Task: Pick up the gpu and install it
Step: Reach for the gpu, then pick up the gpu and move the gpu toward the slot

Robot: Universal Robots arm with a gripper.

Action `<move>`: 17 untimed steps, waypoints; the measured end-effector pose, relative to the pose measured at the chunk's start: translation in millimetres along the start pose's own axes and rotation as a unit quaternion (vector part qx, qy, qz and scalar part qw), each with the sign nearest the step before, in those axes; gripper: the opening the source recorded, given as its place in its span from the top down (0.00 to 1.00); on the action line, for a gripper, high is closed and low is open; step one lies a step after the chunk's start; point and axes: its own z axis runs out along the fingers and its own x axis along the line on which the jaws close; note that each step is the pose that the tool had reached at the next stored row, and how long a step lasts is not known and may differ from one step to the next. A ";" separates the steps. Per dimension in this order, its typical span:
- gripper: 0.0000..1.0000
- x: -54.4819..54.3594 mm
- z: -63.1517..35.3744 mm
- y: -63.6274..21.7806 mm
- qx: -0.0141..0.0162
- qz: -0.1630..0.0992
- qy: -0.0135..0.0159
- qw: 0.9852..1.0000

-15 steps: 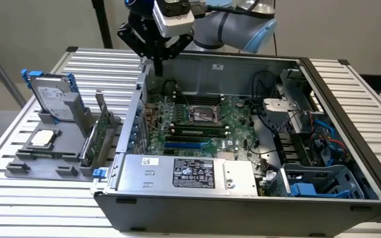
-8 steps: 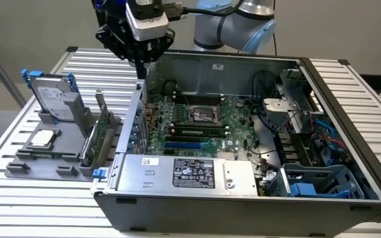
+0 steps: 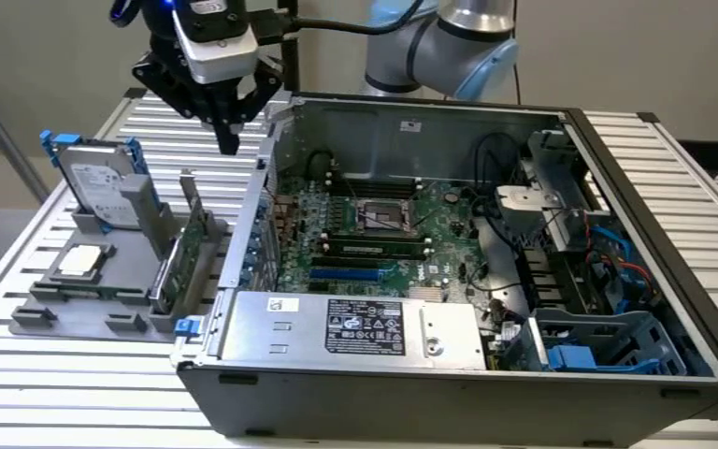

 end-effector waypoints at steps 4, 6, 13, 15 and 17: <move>1.00 17.9 -0.4 -5.2 0.000 0.000 -0.001 1.000; 1.00 27.0 -0.1 -6.9 0.000 0.000 -0.001 1.000; 1.00 58.8 3.9 -10.7 0.001 0.000 -0.001 1.000; 1.00 67.7 5.8 -11.5 0.002 0.000 -0.001 1.000; 1.00 76.8 8.1 -12.3 0.002 0.000 -0.001 1.000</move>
